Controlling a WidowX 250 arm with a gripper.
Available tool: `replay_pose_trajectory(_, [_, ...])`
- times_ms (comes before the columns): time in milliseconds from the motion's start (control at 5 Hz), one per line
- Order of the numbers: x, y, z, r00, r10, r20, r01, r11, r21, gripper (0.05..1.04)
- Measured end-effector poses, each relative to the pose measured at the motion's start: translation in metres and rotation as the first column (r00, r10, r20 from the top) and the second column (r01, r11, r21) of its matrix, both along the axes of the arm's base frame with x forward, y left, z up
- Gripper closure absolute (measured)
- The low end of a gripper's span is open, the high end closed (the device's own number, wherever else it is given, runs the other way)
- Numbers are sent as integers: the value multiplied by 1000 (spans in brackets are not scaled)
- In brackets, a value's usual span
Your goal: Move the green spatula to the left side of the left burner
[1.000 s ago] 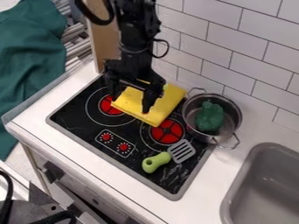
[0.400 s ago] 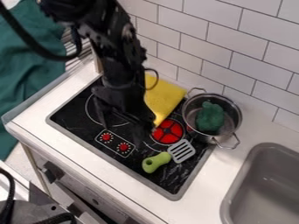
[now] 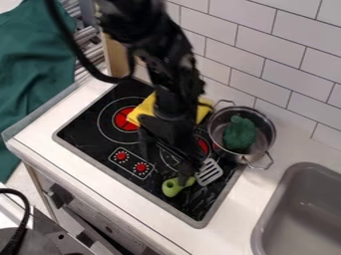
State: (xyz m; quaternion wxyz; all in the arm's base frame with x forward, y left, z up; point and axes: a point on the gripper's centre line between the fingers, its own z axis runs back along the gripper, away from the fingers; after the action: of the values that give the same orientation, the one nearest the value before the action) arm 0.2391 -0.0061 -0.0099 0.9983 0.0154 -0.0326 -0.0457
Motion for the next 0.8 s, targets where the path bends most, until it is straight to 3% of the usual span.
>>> replay_pose_trajectory(400, [-13,-7,-10,998,49,-49,-50,999,-11,85])
replay_pose_trajectory(600, [-15,-4,-30,995,54,-86,-56,998,-25,85])
replay_pose_trajectory(800, [-7,-5,-36,995,48,-83,-51,998,-28,84])
